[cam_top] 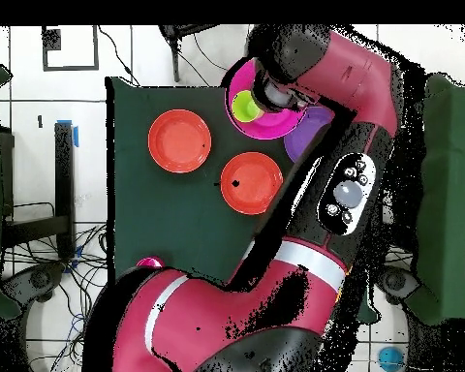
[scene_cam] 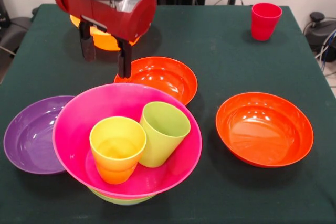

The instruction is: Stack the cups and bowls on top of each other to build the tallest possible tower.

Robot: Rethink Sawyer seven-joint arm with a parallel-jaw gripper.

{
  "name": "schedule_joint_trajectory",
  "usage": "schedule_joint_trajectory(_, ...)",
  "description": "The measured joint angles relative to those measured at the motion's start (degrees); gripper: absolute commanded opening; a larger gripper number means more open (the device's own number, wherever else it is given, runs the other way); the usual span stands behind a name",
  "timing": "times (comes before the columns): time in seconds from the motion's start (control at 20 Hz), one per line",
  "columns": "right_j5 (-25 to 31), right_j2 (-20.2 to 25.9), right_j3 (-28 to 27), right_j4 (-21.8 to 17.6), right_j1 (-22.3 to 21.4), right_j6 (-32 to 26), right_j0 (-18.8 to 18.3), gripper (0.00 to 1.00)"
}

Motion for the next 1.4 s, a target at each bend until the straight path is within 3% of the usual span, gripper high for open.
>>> schedule_joint_trajectory(1.4,0.02,4.17,0.46,-4.78,-5.35,0.00,0.44,1.00)
